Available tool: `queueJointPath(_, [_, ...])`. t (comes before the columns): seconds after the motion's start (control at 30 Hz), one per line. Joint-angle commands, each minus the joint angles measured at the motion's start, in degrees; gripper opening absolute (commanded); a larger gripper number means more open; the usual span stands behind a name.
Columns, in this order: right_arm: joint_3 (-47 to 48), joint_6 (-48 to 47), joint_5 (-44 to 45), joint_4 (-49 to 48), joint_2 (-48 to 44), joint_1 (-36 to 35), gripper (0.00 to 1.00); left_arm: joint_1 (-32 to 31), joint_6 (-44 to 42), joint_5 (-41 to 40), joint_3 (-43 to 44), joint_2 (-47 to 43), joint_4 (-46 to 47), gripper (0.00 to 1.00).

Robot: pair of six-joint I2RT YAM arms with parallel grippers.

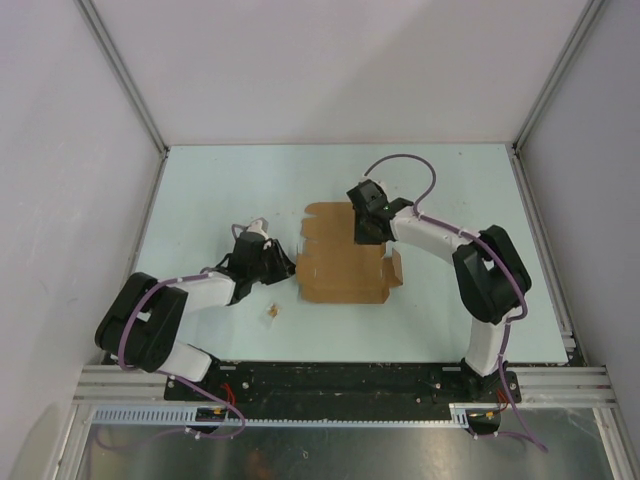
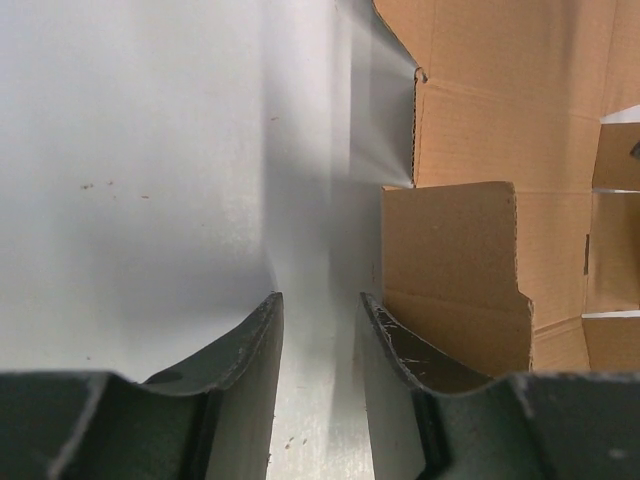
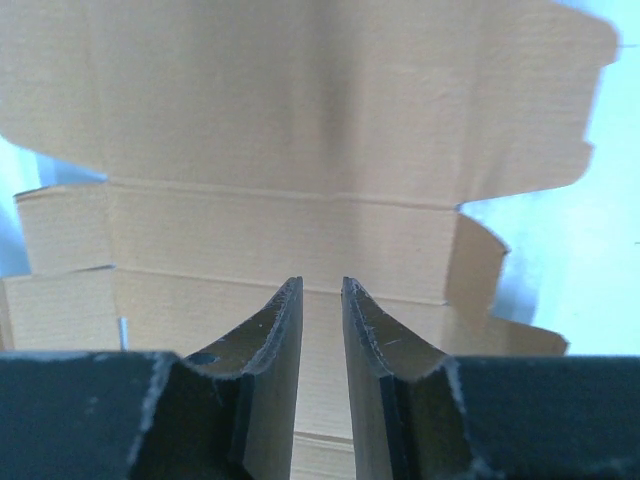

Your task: Fold the paper box

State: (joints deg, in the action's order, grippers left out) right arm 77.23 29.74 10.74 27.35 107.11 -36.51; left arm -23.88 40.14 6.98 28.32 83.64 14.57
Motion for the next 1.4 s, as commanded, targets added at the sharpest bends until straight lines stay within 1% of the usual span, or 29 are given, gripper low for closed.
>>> queueJointPath(0.0, [0.29,-1.87,3.49,2.18,0.02,1.8,0.27,-0.29,0.2,1.45,1.3,-0.84,1.6,0.41])
queueJointPath(0.23, [0.29,-2.84,4.55,0.68,2.05,1.71,0.27,-0.29,-0.15,2.07,1.48,-1.81,1.6,0.43])
queueJointPath(0.4, [-1.03,-2.58,3.06,-1.25,2.92,1.71,0.27,-0.47,-0.06,2.68,1.83,-2.51,1.6,0.42])
queueJointPath(0.87, [-2.61,-2.4,2.62,-2.13,5.13,1.71,0.26,-4.86,0.29,3.65,5.87,-0.84,1.69,0.41])
queueJointPath(1.37, [-3.4,-2.05,1.91,-2.66,6.01,1.8,0.25,-9.43,-0.41,3.91,10.53,6.45,1.69,0.39])
